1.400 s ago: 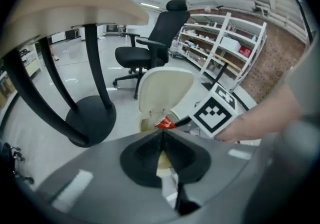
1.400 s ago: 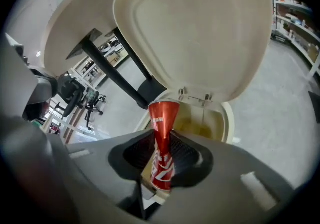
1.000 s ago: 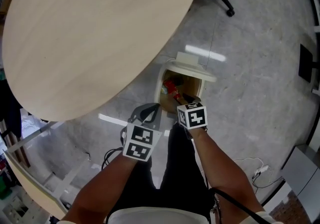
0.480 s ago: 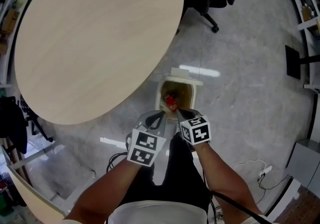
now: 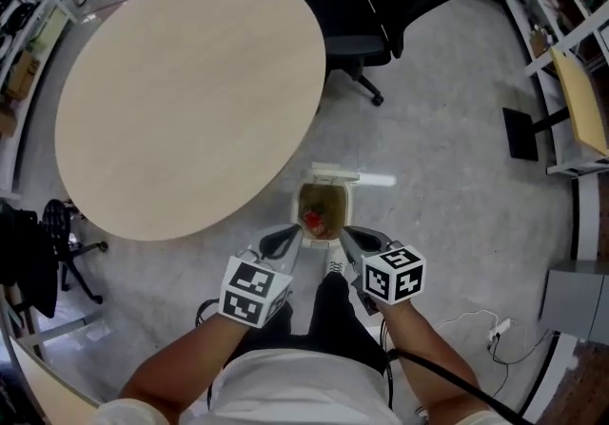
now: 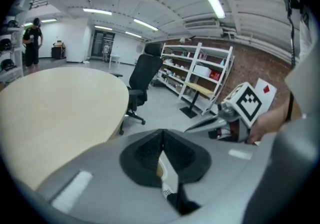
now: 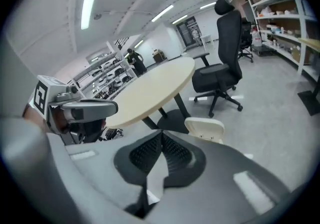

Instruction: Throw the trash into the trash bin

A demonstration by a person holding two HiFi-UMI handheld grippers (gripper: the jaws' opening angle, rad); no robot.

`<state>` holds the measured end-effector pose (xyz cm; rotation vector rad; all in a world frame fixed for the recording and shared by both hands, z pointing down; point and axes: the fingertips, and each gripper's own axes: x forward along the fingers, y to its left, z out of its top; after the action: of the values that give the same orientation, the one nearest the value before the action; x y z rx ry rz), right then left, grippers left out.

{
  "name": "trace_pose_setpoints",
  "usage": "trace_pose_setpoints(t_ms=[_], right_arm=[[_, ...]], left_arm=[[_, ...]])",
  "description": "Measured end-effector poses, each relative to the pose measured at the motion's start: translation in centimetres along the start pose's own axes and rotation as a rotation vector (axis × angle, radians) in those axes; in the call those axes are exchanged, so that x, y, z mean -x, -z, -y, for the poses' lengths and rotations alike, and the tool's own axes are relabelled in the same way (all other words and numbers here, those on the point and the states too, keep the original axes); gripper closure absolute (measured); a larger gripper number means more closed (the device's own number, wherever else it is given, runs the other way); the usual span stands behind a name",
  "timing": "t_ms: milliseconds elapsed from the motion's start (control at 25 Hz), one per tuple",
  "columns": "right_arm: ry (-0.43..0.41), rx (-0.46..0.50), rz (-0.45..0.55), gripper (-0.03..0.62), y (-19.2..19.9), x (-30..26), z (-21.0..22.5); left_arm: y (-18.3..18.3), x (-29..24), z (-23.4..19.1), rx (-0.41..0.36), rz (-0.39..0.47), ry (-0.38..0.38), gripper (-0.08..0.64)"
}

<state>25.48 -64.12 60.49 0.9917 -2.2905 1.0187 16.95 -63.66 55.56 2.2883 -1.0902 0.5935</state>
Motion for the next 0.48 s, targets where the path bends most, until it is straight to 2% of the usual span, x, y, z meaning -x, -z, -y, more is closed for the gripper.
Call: trace_pose_setpoints(t_ms=[200, 480], right_arm=[[0.044, 0.057, 0.167, 0.589, -4.7, 5.8, -3.5], [0.095, 0.144, 0.318, 0.589, -8.2, 10.3, -8.2]], left_arm=[[-4.1, 3.8, 1.0, -0.035, 0.112, 0.023, 0.552], [-6.4, 7.5, 1.7, -0.100, 0.168, 0.054, 0.552]])
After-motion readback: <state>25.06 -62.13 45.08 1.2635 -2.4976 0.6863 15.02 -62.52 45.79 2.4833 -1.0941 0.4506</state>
